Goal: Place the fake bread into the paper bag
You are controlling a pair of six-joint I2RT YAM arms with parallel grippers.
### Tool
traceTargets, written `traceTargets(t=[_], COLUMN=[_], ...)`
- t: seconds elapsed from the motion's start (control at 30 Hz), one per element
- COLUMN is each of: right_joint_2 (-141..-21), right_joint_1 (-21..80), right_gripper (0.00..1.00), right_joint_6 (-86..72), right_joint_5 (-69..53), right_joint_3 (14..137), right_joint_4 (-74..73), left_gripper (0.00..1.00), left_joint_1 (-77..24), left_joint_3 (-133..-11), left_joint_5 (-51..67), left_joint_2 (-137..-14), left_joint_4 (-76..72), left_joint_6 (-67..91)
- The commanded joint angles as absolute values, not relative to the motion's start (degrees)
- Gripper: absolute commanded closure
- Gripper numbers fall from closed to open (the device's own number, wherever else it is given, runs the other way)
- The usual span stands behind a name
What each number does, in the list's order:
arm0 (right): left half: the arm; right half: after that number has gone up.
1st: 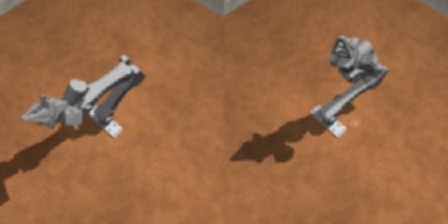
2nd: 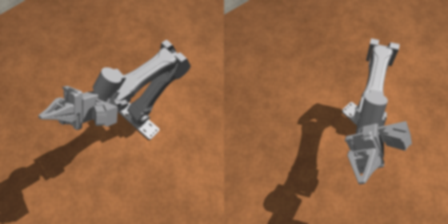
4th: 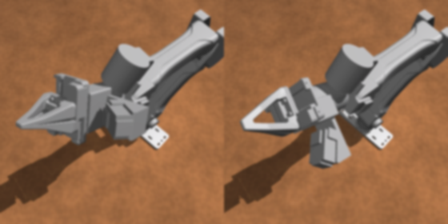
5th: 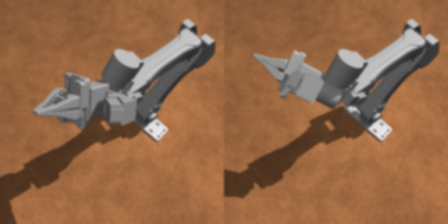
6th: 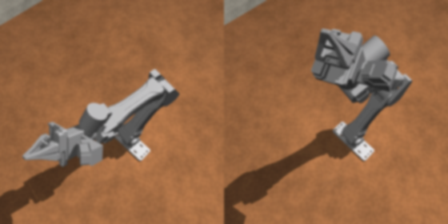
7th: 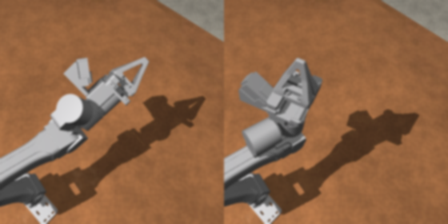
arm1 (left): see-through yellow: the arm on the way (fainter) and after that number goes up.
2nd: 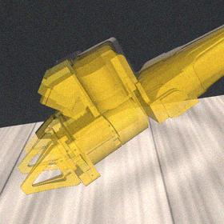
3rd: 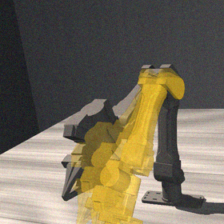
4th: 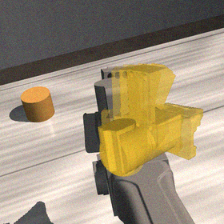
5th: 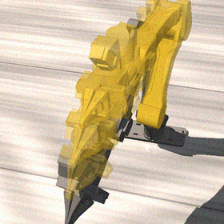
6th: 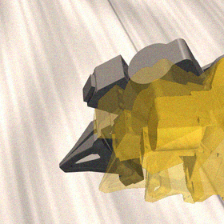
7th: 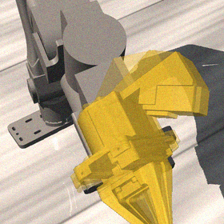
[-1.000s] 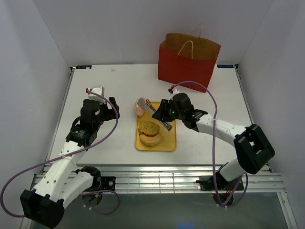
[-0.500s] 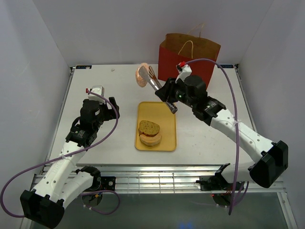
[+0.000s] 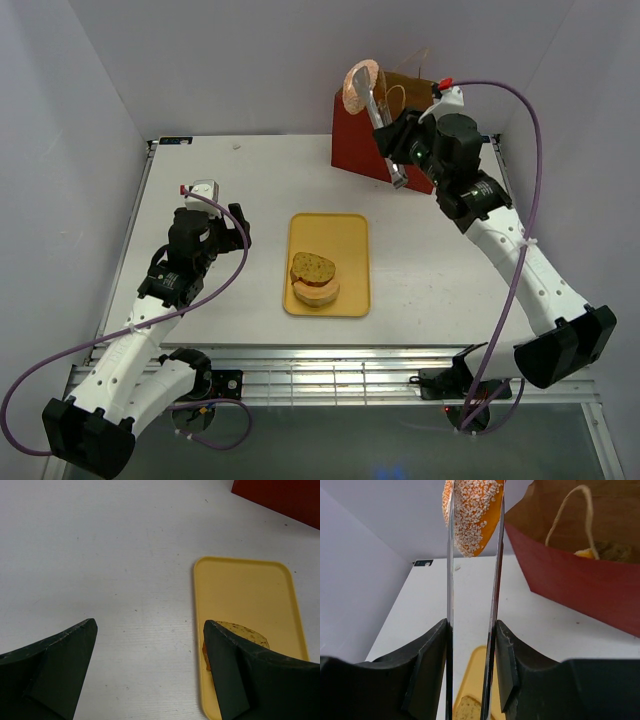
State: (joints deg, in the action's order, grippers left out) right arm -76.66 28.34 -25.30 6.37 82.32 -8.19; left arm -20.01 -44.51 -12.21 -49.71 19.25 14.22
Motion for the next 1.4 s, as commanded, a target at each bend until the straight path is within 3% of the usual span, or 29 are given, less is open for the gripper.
traceTargets(t=[0.0, 0.83, 1.37], right_joint_2=[-78.56, -95.44, -93.52], right_joint_1=[24.09, 11.87, 10.2], right_gripper=[0.56, 0.52, 0.5], right_joint_6=[-26.45, -26.11, -23.82], right_joint_5=[3.79, -3.15, -4.57], right_joint_3=[88.41, 106.17, 95.72], right_joint_4=[-6.15, -6.5, -5.8], left_gripper=[0.02, 0.02, 0.02], left_joint_1=[-20.3, -20.39, -20.39], left_joint_3=[-45.53, -45.53, -45.53], left_joint_5=[-11.69, -11.78, -11.78], left_joint_2=[-49.74, -50.89, -50.8], left_joint_4=[18.72, 18.63, 18.72], left_joint_6=[14.33, 14.15, 14.15])
